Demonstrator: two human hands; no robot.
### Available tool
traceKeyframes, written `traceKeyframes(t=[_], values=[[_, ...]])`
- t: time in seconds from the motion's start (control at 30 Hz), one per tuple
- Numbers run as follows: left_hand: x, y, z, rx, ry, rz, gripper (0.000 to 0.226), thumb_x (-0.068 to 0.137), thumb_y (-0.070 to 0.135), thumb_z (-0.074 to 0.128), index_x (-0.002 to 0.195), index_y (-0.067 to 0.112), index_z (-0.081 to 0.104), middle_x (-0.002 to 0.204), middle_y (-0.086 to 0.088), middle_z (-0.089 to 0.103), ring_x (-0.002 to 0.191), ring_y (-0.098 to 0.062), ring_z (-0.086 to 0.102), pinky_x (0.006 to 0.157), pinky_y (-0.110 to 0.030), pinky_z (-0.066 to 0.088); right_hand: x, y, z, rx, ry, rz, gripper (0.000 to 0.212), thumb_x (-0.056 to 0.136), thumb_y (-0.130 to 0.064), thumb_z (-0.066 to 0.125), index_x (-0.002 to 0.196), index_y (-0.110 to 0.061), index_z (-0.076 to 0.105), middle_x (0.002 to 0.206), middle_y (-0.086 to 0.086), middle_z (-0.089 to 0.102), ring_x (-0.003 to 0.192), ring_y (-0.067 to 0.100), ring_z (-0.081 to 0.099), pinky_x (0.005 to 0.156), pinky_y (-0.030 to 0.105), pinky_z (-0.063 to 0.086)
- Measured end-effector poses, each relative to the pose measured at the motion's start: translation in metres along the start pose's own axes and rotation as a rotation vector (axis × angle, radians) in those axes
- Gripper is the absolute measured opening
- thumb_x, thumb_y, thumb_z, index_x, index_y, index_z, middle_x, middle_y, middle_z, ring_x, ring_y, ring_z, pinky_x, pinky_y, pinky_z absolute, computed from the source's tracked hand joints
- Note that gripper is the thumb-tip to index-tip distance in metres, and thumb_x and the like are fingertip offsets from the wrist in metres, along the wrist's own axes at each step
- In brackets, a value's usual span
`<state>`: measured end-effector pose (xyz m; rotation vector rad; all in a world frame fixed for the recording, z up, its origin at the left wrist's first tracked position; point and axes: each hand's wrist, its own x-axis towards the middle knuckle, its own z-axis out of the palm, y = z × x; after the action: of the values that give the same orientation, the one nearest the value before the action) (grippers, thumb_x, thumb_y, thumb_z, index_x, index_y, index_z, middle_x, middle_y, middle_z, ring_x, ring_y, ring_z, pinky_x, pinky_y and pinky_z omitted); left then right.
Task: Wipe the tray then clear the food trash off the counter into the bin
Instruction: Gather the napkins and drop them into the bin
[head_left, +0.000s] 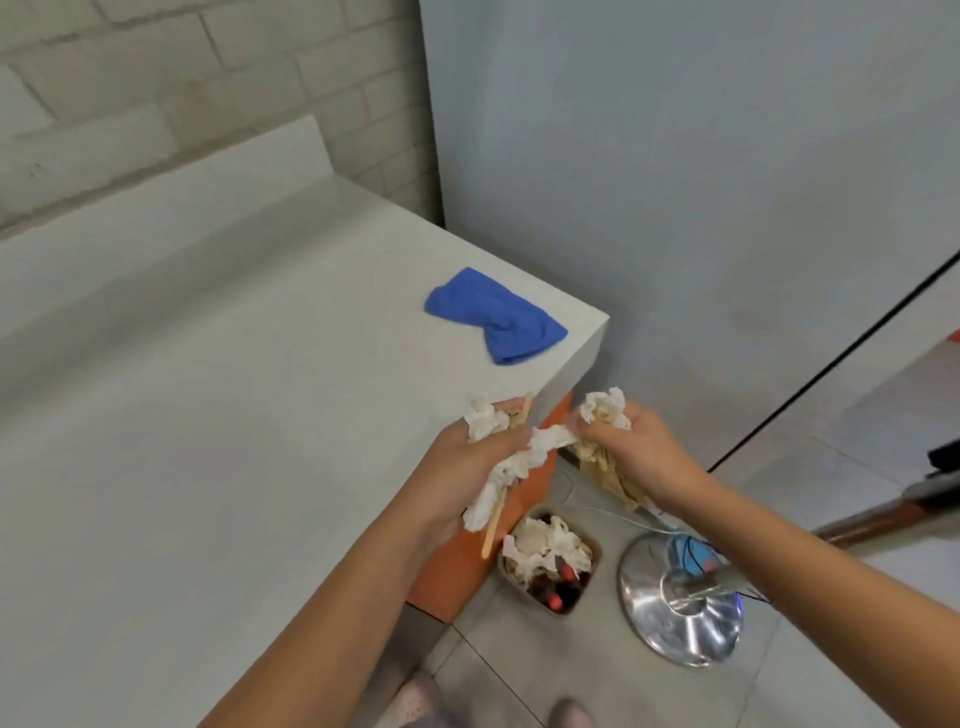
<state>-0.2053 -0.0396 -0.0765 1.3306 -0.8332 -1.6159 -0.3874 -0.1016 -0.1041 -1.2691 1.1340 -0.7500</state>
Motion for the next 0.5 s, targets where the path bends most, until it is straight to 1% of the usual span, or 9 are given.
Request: traceKeyframes(t=[0.07,0.1,0.17,0.2,0.23,0.3,0.37,0.43,0.5], values=[[0.016,-0.022,0.02,0.045,-0.062,-0.054,0.024,0.086,0.009,0.063,0.107,0.021,0.068,0.088,-0.003,0.072,0.07,-0.009,0.067,0.057,-0.02,0.051,-0.005,0.026,-0.021,-0.023,0.023,0.017,0.008,0.084,-0.004,0.065,0.08,-0.01,0.067,0.066,-0.007,0.071,0.064,0.003,0.065,0.062,0.015,0.05],[0.026,-0.036,0.027,0.069,-0.085,-0.086,0.026,0.084,0.005,0.064,0.104,0.021,0.069,0.091,-0.003,0.073,0.075,-0.01,0.069,0.059,-0.021,0.053,-0.005,0.042,-0.03,-0.042,0.031,0.033,0.009,0.084,-0.004,0.067,0.078,-0.011,0.067,0.065,-0.007,0.07,0.063,0.003,0.064,0.063,0.016,0.049],[0.049,-0.069,0.036,0.124,-0.111,-0.155,0.027,0.08,0.003,0.067,0.103,0.018,0.07,0.101,-0.007,0.073,0.091,-0.019,0.07,0.075,-0.029,0.057,0.0,0.08,-0.047,-0.095,0.058,0.057,0.008,0.08,-0.009,0.072,0.076,-0.015,0.068,0.069,-0.004,0.07,0.067,0.007,0.064,0.067,0.024,0.05],[0.062,-0.087,0.038,0.15,-0.116,-0.191,0.028,0.078,0.005,0.067,0.104,0.016,0.07,0.103,-0.01,0.072,0.096,-0.024,0.069,0.083,-0.035,0.055,0.003,0.101,-0.055,-0.128,0.062,0.065,0.009,0.077,-0.01,0.073,0.075,-0.018,0.068,0.069,-0.005,0.069,0.067,0.007,0.063,0.067,0.025,0.049],[0.074,-0.107,0.038,0.176,-0.122,-0.237,0.03,0.075,0.007,0.066,0.104,0.014,0.07,0.103,-0.014,0.071,0.098,-0.027,0.068,0.087,-0.039,0.053,0.006,0.121,-0.062,-0.169,0.065,0.074,0.011,0.076,-0.011,0.072,0.074,-0.02,0.067,0.068,-0.007,0.067,0.065,0.004,0.061,0.065,0.023,0.047],[0.106,-0.147,0.034,0.236,-0.145,-0.322,0.033,0.07,0.01,0.063,0.102,0.01,0.069,0.099,-0.017,0.071,0.092,-0.028,0.068,0.085,-0.041,0.052,0.017,0.163,-0.072,-0.276,0.068,0.081,0.012,0.075,-0.011,0.071,0.076,-0.022,0.067,0.067,-0.011,0.065,0.061,-0.001,0.056,0.061,0.019,0.043],[0.14,-0.19,0.027,0.288,-0.172,-0.385,0.03,0.068,0.009,0.065,0.097,0.009,0.07,0.093,-0.012,0.072,0.086,-0.024,0.069,0.081,-0.034,0.055,0.032,0.206,-0.081,-0.394,0.069,0.057,0.013,0.071,-0.018,0.07,0.077,-0.03,0.066,0.073,-0.012,0.066,0.067,0.003,0.059,0.061,0.022,0.045],[0.172,-0.228,0.019,0.265,-0.134,-0.439,0.019,0.072,0.0,0.069,0.089,0.007,0.071,0.088,-0.01,0.073,0.08,-0.022,0.069,0.066,-0.027,0.054,0.051,0.247,-0.089,-0.467,0.059,0.065,0.016,0.069,-0.024,0.069,0.076,-0.037,0.063,0.078,-0.013,0.066,0.073,0.007,0.062,0.066,0.027,0.049],[0.2,-0.262,0.011,0.248,-0.057,-0.48,0.015,0.075,-0.008,0.066,0.081,0.006,0.069,0.082,-0.012,0.072,0.07,-0.022,0.065,0.057,-0.026,0.05,0.069,0.287,-0.094,-0.474,0.063,0.106,0.016,0.073,-0.022,0.069,0.08,-0.036,0.065,0.079,-0.012,0.067,0.074,0.005,0.061,0.067,0.028,0.05]])
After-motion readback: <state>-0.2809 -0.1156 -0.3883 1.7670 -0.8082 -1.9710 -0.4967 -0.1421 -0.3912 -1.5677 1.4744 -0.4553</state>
